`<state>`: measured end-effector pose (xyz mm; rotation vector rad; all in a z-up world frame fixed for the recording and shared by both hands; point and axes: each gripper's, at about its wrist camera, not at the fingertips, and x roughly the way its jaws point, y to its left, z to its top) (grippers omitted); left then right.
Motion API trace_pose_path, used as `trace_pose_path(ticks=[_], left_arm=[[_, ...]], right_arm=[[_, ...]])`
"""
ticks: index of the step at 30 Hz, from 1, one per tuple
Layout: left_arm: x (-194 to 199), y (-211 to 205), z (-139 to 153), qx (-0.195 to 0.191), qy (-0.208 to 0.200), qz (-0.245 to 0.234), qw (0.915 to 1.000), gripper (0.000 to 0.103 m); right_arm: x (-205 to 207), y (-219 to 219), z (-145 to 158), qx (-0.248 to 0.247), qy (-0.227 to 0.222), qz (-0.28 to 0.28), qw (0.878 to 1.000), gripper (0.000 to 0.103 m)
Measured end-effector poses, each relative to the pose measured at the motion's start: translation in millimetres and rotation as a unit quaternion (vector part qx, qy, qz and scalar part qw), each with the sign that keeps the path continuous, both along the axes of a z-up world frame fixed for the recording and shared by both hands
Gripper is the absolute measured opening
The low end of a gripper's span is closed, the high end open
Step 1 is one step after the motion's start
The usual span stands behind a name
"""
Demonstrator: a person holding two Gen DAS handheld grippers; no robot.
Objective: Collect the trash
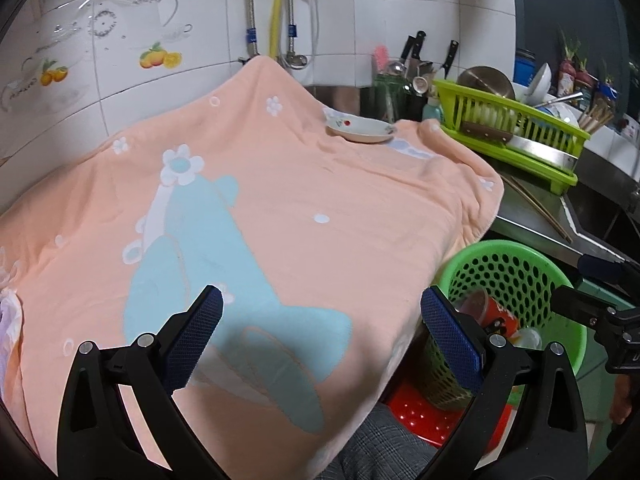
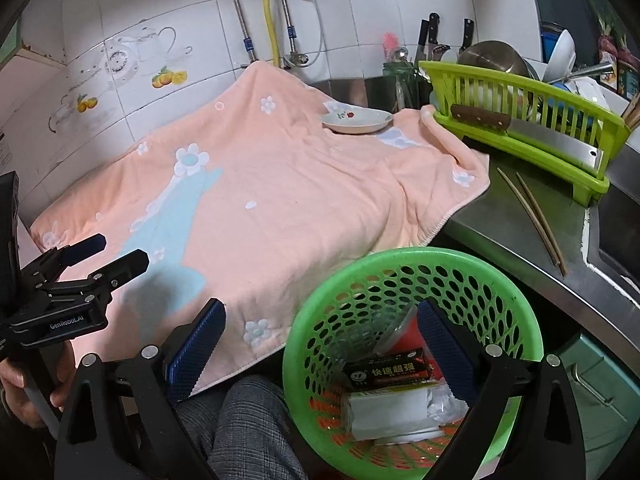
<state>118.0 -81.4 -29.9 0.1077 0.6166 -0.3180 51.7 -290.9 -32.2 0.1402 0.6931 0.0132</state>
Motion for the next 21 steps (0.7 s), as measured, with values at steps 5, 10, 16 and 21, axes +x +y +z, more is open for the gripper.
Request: trace_pose_path(ticks=[5, 10, 16, 21], left_arm=[[-4, 8, 6, -0.013, -0.005, 0.006, 0.9999, 0.098], [-6, 14, 10, -0.017, -0.011, 0.015, 0.9997, 0.098], [-12, 16, 14, -0.017, -0.020, 0.018, 0.9995, 0.098], [-19, 16, 17, -0.010, -0.033, 0.021, 0.9992, 0.098]], right_arm=[[-3, 3, 4, -0.002, -0.006, 0.000, 1.000, 0.093], [-6, 6, 8, -0.006, -0.014, -0.003, 1.000, 0.093], [-8, 7, 12, -0.013, -0.022, -0.007, 1.000, 0.093], [-10, 9, 13, -0.015, -0.026, -0.008, 1.000, 0.093]])
